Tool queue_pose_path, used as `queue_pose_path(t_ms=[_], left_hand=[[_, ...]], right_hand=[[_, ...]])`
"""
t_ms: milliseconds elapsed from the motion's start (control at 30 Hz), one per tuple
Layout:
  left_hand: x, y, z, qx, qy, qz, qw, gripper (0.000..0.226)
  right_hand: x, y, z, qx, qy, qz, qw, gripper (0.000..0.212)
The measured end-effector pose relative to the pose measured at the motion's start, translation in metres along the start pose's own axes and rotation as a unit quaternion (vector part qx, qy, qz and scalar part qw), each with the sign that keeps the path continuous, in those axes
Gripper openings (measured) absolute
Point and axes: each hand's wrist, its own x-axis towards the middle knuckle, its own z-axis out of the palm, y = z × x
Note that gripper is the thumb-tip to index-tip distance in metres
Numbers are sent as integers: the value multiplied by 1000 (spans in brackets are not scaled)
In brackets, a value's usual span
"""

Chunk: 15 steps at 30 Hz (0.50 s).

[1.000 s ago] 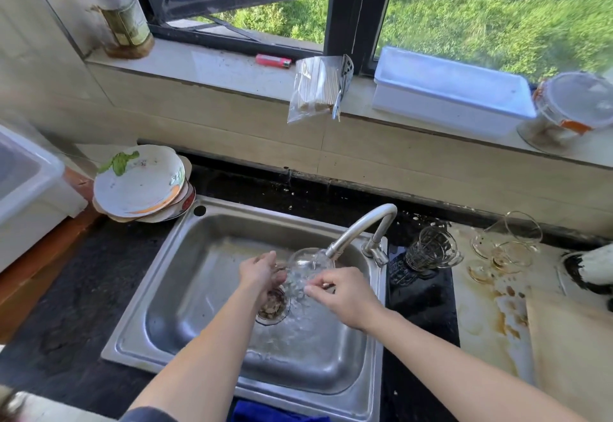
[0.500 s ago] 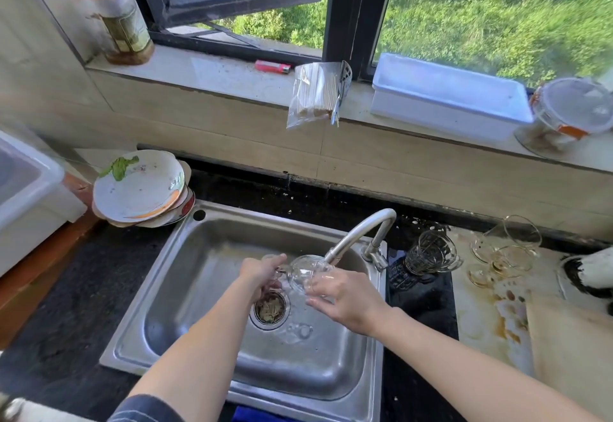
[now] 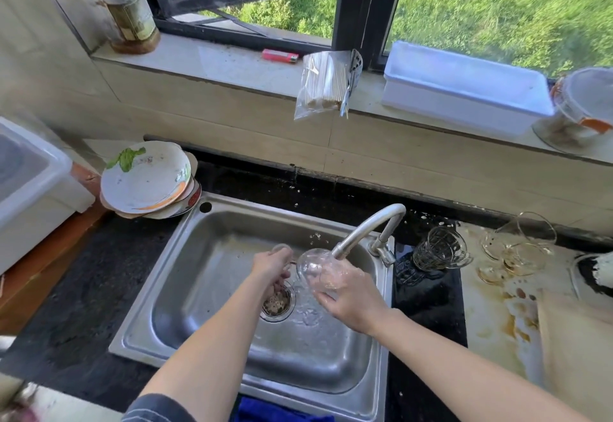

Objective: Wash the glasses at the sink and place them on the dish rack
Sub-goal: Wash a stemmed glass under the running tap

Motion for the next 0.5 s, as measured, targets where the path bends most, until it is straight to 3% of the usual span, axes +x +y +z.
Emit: queue_pose_path(t_ms=[100,200,300,333,400,467,500], left_hand=[[9,1,-7,37,21,-5,999,23],[1,3,-3,58,14,-17,998,21],[-2,-5,3,-31,-28,-20,999,30],[-1,-11,6,-84,-43,-27,995,33],[-4,-17,11,-184,-47,-24,982,28],[-2,-21,11,-203,-25,-18,979,24],[0,-22,8,-171,-15,-21,985,22]], right_hand=[[-8,13,-2,-36,10,-53,998,26],[-3,12,1,-68,33,-52,996,34],[7,-9,-4,91,33,57,994,26],[9,-13,-6,161,49,102,980,19],[9,-21,-6,269,81,172,944,30],[0,-21,-5,299,66,165,938,20],[-5,-16,-7,263,50,133,954,20]])
